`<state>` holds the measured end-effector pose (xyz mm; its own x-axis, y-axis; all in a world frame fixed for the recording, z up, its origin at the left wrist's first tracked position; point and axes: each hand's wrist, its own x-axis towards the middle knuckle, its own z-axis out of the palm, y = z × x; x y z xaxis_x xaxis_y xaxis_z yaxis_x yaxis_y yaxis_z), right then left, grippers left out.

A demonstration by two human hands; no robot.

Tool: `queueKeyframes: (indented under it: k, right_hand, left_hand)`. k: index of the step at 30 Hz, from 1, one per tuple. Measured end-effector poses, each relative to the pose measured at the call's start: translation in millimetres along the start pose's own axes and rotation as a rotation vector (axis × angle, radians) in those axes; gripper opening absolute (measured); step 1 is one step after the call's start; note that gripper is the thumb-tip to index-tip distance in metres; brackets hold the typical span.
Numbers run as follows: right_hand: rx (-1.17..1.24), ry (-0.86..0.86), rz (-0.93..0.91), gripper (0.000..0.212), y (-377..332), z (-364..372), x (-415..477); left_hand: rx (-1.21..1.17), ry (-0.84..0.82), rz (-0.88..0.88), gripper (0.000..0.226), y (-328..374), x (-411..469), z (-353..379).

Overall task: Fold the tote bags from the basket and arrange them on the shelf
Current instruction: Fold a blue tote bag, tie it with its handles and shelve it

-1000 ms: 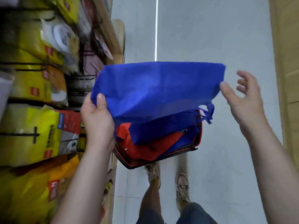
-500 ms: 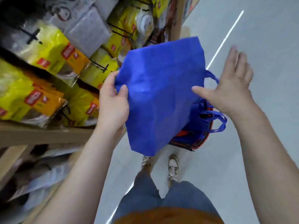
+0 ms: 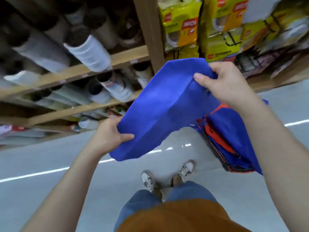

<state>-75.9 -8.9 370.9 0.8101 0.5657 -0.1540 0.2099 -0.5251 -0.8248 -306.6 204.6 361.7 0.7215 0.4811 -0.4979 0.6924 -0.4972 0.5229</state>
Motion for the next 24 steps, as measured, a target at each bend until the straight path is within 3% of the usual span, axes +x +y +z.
queueKeyframes:
  k: [2,3,5,7,9,12,14,16,17,19,21,24]
  right_hand:
    - [-0.109,-0.051,-0.036,0.024,-28.7,31.8,3.0]
    - [-0.279,-0.076,-0.047,0.030,-40.6,48.9,2.4]
    - [-0.508,-0.126,-0.007,0.040,-65.5,82.7,-7.9]
    - [-0.331,-0.268,0.066,0.037,-85.6,122.8,-21.5]
    - [0.003,-0.360,0.195,0.024,-107.7,167.2,-33.9]
    - [0.232,-0.439,0.292,0.042,-152.4,234.3,-51.6]
    - [0.224,-0.510,0.204,0.056,-189.5,277.2,-64.7]
    - [0.092,-0.569,-0.009,0.041,-227.4,316.8,-80.6]
    - [0.005,-0.619,-0.131,0.025,-246.5,333.5,-89.0]
    - [-0.201,-0.748,-0.382,0.009,-282.6,361.8,-102.1]
    - [-0.372,-0.862,-0.599,0.018,-316.7,383.7,-114.2]
    - [-0.504,-0.962,-0.800,0.035,-359.4,404.4,-124.7]
  left_hand:
    - [-0.054,0.125,-0.164,0.017,-60.8,-28.8,-14.5]
    - [-0.055,0.216,-0.217,0.011,-89.0,-44.1,-20.6]
    - [-0.047,0.407,-0.267,0.018,-134.6,-76.0,-32.6]
    - [-0.135,0.550,-0.239,0.021,-166.6,-111.4,-46.0]
    - [-0.226,0.559,-0.234,0.020,-198.7,-150.8,-53.5]
    - [-0.296,0.371,-0.291,0.029,-260.2,-210.9,-51.9]
    - [-0.180,0.091,-0.295,0.042,-294.3,-240.0,-48.6]
    - [-0.026,-0.176,-0.264,0.055,-320.3,-255.3,-42.1]
    - [0.001,-0.204,-0.264,0.065,-328.6,-259.1,-43.8]
    - [-0.044,0.028,-0.250,0.069,-336.3,-257.0,-60.1]
    - [-0.151,0.431,-0.188,0.058,-333.9,-246.6,-91.0]
    - [-0.250,0.771,-0.163,0.081,-318.9,-229.8,-152.4]
